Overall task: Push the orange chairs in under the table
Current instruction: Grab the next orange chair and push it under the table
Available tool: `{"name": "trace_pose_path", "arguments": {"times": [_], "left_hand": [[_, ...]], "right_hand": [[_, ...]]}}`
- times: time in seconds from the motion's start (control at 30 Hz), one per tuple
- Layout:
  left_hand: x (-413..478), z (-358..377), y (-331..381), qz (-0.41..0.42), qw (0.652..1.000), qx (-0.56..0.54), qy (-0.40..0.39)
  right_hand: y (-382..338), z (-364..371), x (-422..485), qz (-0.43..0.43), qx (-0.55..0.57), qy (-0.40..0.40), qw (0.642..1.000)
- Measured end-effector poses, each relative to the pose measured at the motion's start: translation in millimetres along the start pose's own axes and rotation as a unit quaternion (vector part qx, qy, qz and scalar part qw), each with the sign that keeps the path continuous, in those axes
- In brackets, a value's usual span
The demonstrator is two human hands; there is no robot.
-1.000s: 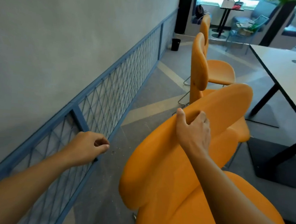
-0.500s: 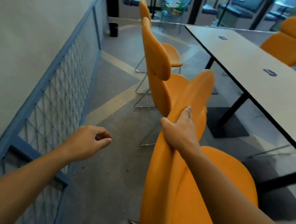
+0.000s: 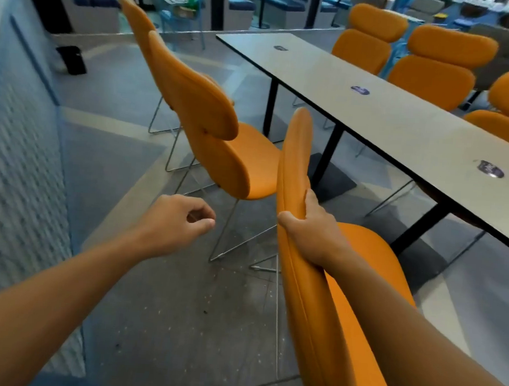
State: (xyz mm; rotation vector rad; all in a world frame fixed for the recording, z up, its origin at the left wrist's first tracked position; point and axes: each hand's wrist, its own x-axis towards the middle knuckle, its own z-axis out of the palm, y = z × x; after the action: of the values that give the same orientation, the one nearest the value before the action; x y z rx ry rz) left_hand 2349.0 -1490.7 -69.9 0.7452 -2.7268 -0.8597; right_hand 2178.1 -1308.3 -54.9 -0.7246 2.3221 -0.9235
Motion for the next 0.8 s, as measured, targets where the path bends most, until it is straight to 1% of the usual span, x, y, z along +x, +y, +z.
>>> {"name": "trace_pose_path", "arguments": {"times": [0.13,0.27,0.4,0.47,0.63,0.73,0.8], "left_hand": [[48.0,0.2,20.3,0.067,0.998,0.008,-0.004],[98.1,8.2,33.7,0.134,0.991,0.006,-0.002],[136.6,14.7,48.5,0.176,0.983,0.04,-0.022],[152.2,19.0,57.6,0.206,0.977,0.04,-0.039],[184.0,38.5,73.7,0.278,0.952,0.058,-0.111],[203.4,48.5,74.5,0.314,0.938,0.088,-0.117],[216.1,55.8,75.5,0.348,0.925,0.095,-0.119]], "right_hand": [[-0.7,0.2,6.6,0.012,-0.021,-0.021,0.999],[3.7,1.3,15.5,0.019,-0.043,-0.023,0.999],[8.3,3.6,16.1,0.024,-0.049,-0.029,0.998],[7.7,2.7,15.5,0.033,-0.05,-0.035,0.998],[-0.4,-3.7,11.6,0.063,-0.048,-0.048,0.996],[-9.3,-6.6,8.5,0.087,-0.063,-0.05,0.993],[-15.4,-5.4,7.2,0.11,-0.077,-0.035,0.99]]}}
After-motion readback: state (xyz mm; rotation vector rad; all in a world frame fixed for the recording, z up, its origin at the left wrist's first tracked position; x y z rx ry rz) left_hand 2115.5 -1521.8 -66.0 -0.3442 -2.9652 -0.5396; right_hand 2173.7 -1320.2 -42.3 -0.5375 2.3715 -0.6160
